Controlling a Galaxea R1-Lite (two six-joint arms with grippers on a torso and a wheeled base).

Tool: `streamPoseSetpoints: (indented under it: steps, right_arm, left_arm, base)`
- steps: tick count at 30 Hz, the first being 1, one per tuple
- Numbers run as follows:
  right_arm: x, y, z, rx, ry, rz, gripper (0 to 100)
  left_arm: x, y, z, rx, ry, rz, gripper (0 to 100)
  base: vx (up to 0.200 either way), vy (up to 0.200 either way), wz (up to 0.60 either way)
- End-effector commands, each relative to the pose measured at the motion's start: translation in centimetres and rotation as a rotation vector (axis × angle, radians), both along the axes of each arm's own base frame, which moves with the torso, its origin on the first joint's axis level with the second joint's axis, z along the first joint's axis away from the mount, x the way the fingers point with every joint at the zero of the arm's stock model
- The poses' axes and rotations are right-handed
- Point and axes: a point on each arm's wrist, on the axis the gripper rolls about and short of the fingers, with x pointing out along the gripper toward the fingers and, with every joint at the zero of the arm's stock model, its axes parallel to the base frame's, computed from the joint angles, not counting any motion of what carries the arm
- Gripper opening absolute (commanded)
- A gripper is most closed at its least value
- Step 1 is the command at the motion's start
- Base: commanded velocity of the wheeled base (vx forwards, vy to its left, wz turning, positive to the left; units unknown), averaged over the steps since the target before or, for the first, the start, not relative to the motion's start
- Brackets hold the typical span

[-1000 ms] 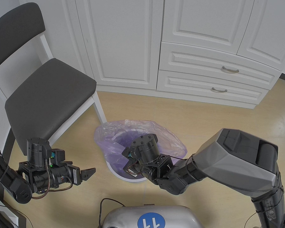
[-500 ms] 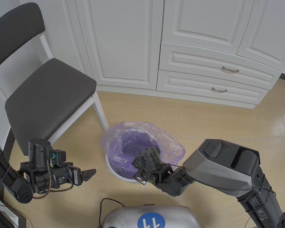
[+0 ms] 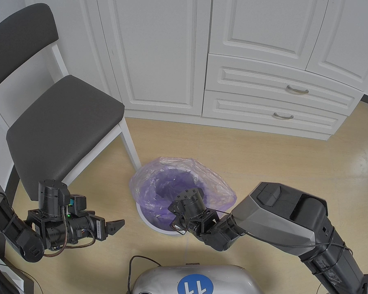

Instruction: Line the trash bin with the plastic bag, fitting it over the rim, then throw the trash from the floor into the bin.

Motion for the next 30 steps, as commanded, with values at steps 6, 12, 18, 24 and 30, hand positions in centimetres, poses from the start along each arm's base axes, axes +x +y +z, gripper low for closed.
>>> streamPoseSetpoints:
  steps: [6, 12, 18, 24, 30]
  right_arm:
    - [0.4, 0.9, 3.8, 0.086, -0.069, -0.012, 0]
    - [-2.1, 1.2, 8.3, 0.124, -0.1, 0.028, 0]
    - [-4.0, 1.2, 9.9, 0.13, -0.101, 0.039, 0]
    - [-7.9, 0.3, 8.5, 0.037, -0.027, 0.095, 0]
    - [-10.7, 0.9, 3.6, -0.068, 0.07, 0.151, 0]
  left_arm:
    - [0.1, 0.0, 0.0, 0.0, 0.001, 0.0, 100]
    - [0.0, -0.1, 0.0, 0.0, -0.001, -0.004, 100]
    - [-0.2, 0.0, 0.2, -0.001, -0.007, -0.004, 100]
    - [-0.2, -0.1, 0.2, -0.001, -0.006, -0.006, 100]
    - [-0.2, -0.1, 0.2, -0.001, -0.006, -0.007, 100]
  base:
    - [0.0, 0.0, 0.0]
    - [0.0, 0.0, 0.0]
    - [0.0, 0.0, 0.0]
    - [0.0, 0.0, 0.0]
    - [0.0, 0.0, 0.0]
